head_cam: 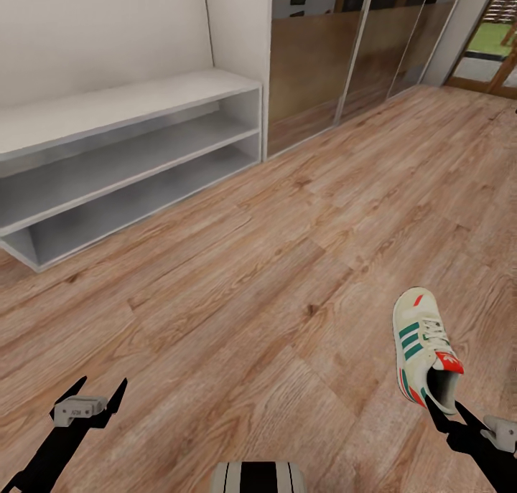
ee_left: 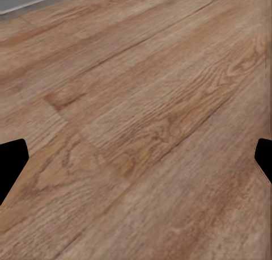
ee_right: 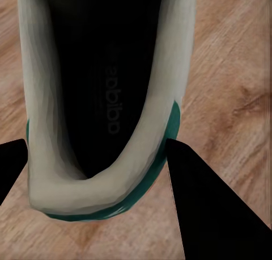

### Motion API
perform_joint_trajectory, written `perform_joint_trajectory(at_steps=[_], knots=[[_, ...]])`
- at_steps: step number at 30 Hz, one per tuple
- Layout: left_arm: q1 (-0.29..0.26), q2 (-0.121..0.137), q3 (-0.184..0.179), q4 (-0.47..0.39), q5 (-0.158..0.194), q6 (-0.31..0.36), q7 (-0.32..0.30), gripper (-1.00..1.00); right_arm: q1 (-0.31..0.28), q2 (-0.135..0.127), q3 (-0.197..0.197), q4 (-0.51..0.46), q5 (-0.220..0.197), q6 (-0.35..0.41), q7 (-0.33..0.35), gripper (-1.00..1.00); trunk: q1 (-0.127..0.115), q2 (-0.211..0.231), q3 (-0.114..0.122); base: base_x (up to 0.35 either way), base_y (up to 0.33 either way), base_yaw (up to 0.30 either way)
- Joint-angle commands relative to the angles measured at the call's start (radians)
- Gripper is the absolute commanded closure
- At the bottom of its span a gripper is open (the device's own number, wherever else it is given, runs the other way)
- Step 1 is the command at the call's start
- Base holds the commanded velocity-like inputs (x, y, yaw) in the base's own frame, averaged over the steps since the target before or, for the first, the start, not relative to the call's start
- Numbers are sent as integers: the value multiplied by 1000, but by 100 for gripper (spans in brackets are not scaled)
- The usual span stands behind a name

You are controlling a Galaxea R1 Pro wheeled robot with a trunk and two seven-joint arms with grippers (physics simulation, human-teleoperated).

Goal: Pick up the two gym shoes and the two sandals from the corridor floor and place them onto the hallstand (shoe rack) in the corridor, making sure they are on the rack and not on the floor. Arrange them so the two gym shoes are next to each other and the two sandals are next to each other.

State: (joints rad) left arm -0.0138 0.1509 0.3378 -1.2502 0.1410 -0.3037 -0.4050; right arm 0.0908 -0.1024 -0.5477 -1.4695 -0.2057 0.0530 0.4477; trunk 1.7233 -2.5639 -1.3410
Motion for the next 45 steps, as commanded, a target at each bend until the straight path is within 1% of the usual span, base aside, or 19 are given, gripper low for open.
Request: perform_joint_trajectory(at_steps=[1,23,34,45], knots=[[0,0,0,0,0,0,0,-100,0,0,0,0,-1,1,-1,100,0,0,1,0,0,-146],[0,1,-1,0,-1,1,0,-100,1,1,0,1,-1,1,-1,100,0,0,33,1,0,-141],[-1,1,-1,1,-1,1,0,-100,0,2,1,1,0,0,-1,100,0,0,50,138,0,-133],[-1,1,-1,1,-1,0,0,-100,1,4,1,1,0,-12,-2,100,0,0,66,46,0,-129]])
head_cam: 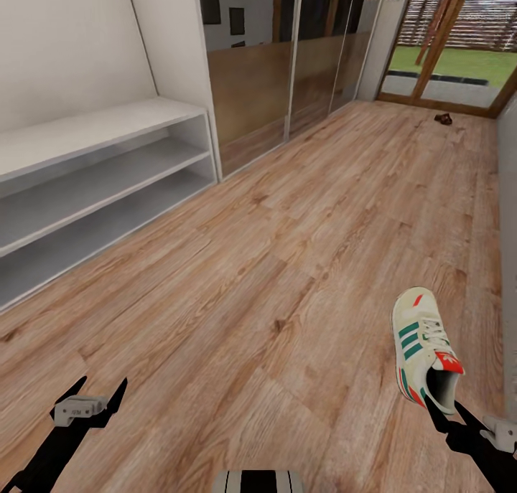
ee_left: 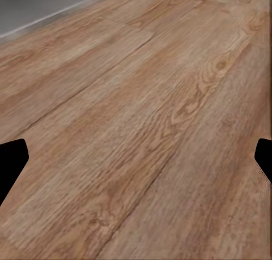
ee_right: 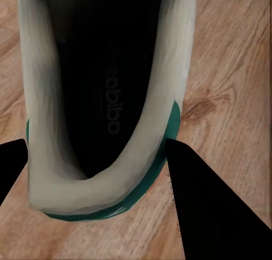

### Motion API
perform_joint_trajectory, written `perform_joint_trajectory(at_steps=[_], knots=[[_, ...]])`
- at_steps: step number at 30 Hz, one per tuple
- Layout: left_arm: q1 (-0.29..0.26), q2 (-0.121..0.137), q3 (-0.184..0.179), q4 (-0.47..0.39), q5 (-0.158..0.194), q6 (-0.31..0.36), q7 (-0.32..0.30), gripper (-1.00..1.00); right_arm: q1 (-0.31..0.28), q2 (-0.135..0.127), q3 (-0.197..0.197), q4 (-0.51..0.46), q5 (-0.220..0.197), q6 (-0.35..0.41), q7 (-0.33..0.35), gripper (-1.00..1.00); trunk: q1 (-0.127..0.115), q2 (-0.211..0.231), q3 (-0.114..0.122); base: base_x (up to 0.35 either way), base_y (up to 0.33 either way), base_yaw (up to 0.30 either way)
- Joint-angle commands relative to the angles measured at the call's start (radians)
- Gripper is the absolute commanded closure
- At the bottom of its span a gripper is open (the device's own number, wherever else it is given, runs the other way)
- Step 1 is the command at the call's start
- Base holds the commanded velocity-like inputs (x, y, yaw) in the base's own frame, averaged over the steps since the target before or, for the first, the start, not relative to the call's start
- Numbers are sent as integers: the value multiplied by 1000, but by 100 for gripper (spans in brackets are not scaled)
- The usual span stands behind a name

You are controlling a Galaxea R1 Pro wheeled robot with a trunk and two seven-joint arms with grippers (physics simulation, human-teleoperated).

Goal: Pick up the two gym shoes and the two sandals from the corridor floor and place them onto the hallstand (shoe rack) in the corridor, making sure they are on the rack and not on the floor. Arrange them so the two gym shoes are next to each other and the two sandals are next to each other.

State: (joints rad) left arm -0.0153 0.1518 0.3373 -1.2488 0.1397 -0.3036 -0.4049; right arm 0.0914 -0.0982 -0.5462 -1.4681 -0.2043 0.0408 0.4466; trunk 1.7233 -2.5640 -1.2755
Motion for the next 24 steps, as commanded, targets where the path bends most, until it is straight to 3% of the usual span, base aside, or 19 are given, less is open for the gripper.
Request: perform_joint_trajectory(at_steps=[1,24], knots=[[0,0,0,0,0,0,0,-100,0,1,0,0,-1,-1,-1,100,0,0,2,15,0,-127],[0,0,0,0,0,0,0,-100,-1,9,-1,0,-1,-5,-2,100,0,0,35,4,0,-124]])
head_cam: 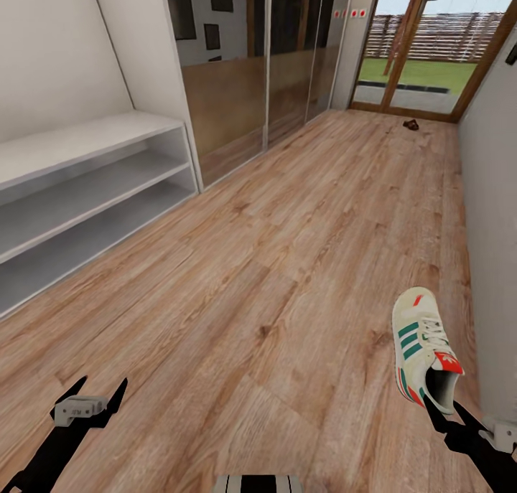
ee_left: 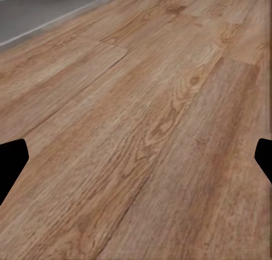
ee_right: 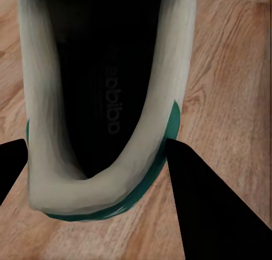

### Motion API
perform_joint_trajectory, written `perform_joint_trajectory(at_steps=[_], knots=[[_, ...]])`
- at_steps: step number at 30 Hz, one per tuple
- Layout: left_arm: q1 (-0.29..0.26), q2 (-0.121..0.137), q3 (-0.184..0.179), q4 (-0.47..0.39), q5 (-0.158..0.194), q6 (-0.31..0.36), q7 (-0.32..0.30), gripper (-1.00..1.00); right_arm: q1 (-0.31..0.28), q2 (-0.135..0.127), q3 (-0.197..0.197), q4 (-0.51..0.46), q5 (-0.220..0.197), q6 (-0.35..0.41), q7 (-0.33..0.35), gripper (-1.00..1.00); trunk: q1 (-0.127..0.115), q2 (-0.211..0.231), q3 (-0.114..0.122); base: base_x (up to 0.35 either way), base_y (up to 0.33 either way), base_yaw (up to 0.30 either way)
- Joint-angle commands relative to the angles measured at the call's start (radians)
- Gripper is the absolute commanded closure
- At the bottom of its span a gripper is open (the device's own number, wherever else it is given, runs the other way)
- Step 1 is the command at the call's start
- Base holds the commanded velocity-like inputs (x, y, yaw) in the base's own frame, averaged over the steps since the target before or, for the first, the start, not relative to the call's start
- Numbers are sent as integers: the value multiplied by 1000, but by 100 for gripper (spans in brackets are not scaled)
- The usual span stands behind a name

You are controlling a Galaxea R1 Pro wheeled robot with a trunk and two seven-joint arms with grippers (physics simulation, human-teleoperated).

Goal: Pick up the two gym shoes and the two sandals from the corridor floor and place them onto the hallstand (shoe rack) in the corridor, making sure they are on the rack and not on the floor. Arrange them so the two gym shoes are next to each other and the two sandals are next to each other.

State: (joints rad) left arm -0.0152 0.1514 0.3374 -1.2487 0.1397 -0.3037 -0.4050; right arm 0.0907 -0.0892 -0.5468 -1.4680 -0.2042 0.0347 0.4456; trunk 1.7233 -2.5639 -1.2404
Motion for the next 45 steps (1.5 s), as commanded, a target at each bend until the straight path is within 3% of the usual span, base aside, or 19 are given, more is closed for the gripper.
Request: perform_joint_trajectory(at_steps=[1,18,26,29,38,45], knots=[[0,0,0,0,0,0,0,-100,0,0,0,0,-1,1,-1,100,0,0,2,0,0,-116],[0,0,1,0,1,0,0,-100,0,1,2,16,-1,-1,-14,100,0,0,27,0,0,-105],[-1,0,0,10,6,1,1,-100,-7,2,10,35,-1,-2,-94,100,0,0,38,0,0,-76],[-1,-2,-3,14,12,0,1,-100,-9,2,32,46,-1,-13,-137,100,0,0,43,0,0,-68],[-2,-5,-4,35,16,0,1,-100,-2,0,111,93,2,-99,-173,100,0,0,56,0,0,-48],[-2,-6,-4,45,17,1,1,-100,1,2,148,108,51,-128,-184,100,0,0,60,0,0,-25]])
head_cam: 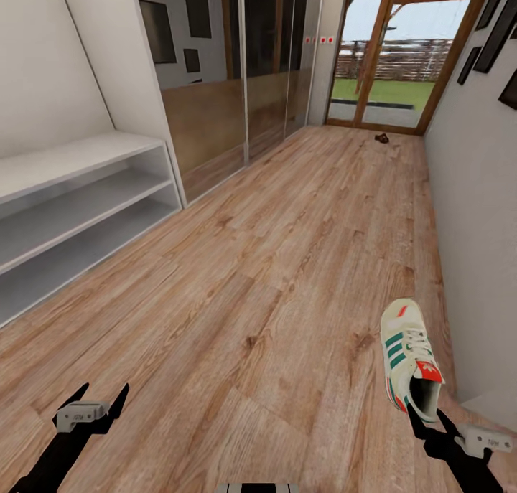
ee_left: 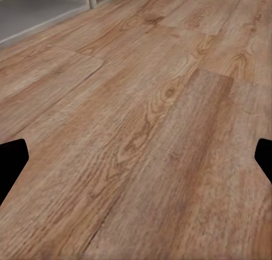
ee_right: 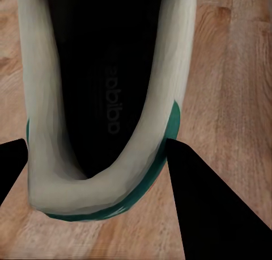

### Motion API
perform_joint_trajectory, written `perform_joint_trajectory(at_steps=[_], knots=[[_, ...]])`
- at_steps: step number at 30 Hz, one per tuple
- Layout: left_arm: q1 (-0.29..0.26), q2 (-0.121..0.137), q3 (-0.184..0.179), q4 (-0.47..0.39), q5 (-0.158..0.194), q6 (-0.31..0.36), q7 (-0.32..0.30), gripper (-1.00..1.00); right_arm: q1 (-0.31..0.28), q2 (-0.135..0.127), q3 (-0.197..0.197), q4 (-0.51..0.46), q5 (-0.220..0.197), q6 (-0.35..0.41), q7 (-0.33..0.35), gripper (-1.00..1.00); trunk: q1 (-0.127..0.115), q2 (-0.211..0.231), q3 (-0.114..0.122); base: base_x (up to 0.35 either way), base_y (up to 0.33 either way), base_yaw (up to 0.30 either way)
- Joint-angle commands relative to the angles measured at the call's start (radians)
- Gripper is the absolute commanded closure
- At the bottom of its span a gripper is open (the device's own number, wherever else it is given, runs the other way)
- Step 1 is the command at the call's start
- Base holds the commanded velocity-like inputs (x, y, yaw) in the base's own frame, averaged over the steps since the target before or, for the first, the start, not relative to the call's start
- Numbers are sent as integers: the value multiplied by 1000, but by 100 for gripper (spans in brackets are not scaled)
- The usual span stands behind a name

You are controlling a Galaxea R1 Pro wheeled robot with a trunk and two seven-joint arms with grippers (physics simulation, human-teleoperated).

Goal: Pick up the two gym shoes and the two sandals from the corridor floor and place them onto the hallstand (shoe rack) in the corridor, making sure they are on the rack and not on the floor. Arrange them so the two gym shoes are next to each other and the two sandals are next to each other.

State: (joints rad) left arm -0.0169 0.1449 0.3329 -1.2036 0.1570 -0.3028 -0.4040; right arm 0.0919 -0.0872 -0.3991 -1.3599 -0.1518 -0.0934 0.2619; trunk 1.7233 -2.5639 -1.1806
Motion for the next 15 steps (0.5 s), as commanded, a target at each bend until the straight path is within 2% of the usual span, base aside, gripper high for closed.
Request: perform_joint_trajectory(at_steps=[1,7,15], knots=[[0,0,0,1,0,0,0,-100,0,1,4,2,12,-3,-3,100,0,0,0,9,0,-12],[0,0,3,4,0,0,-1,-100,1,15,12,6,47,-10,-9,100,0,0,1,105,0,-7],[0,1,4,5,0,1,-1,-100,2,30,15,8,66,-15,-11,100,0,0,2,253,0,-2]])
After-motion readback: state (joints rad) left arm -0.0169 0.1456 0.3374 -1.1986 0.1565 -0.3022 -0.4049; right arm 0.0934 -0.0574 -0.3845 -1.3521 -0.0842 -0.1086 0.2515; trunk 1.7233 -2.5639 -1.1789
